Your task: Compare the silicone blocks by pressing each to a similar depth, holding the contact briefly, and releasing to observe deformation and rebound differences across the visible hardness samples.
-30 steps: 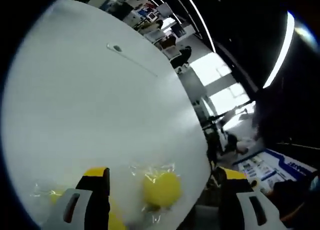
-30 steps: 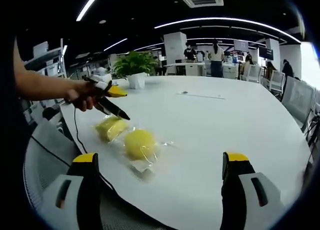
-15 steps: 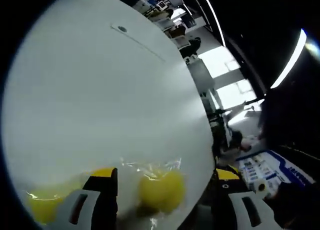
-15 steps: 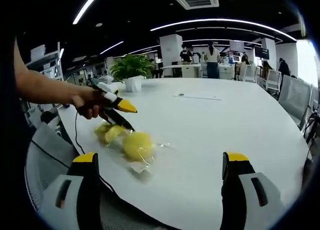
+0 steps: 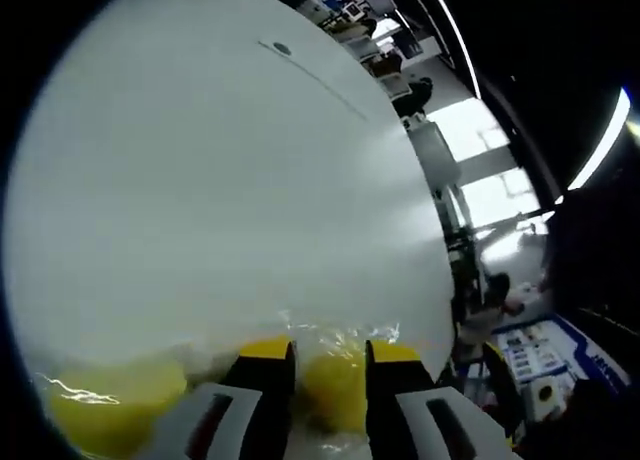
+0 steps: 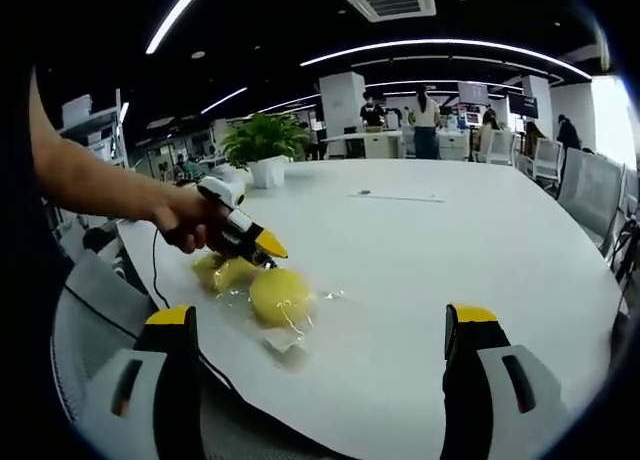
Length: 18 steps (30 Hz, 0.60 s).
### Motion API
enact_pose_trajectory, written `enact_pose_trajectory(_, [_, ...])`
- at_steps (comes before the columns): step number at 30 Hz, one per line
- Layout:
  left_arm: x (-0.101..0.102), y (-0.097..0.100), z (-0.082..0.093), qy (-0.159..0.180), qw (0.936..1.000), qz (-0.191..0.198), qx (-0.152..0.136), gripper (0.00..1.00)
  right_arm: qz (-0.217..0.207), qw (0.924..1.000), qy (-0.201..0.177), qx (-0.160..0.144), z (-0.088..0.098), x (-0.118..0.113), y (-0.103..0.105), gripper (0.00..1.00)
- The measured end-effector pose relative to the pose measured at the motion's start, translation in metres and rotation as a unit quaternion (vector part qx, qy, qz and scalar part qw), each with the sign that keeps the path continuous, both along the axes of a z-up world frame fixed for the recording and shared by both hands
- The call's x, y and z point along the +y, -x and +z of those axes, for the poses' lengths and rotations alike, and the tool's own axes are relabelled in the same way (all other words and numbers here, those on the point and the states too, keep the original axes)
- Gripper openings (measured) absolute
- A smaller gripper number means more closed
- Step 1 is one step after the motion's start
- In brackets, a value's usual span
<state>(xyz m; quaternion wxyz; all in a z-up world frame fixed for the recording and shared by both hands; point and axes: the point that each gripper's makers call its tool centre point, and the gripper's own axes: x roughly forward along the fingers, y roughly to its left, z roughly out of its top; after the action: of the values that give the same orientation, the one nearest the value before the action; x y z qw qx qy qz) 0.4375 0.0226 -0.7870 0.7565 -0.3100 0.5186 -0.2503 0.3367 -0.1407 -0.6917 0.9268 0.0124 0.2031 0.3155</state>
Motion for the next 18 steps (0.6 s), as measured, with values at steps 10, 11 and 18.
enact_pose_trajectory(10, [-0.004, -0.003, -0.009, -0.021, 0.9997, -0.007, -0.012, 0.17, -0.003, 1.0, -0.007, -0.001, 0.0, 0.003, 0.001, 0.96])
enact_pose_trajectory(11, [-0.004, -0.004, -0.01, -0.026, 0.9995, -0.01, -0.015, 0.15, -0.002, 1.0, -0.007, -0.001, 0.0, 0.003, 0.002, 0.96])
enact_pose_trajectory(18, [-0.003, -0.005, -0.02, -0.06, 0.9966, -0.032, -0.047, 0.0, -0.007, 0.9999, -0.014, -0.002, 0.003, 0.0, 0.002, 0.96])
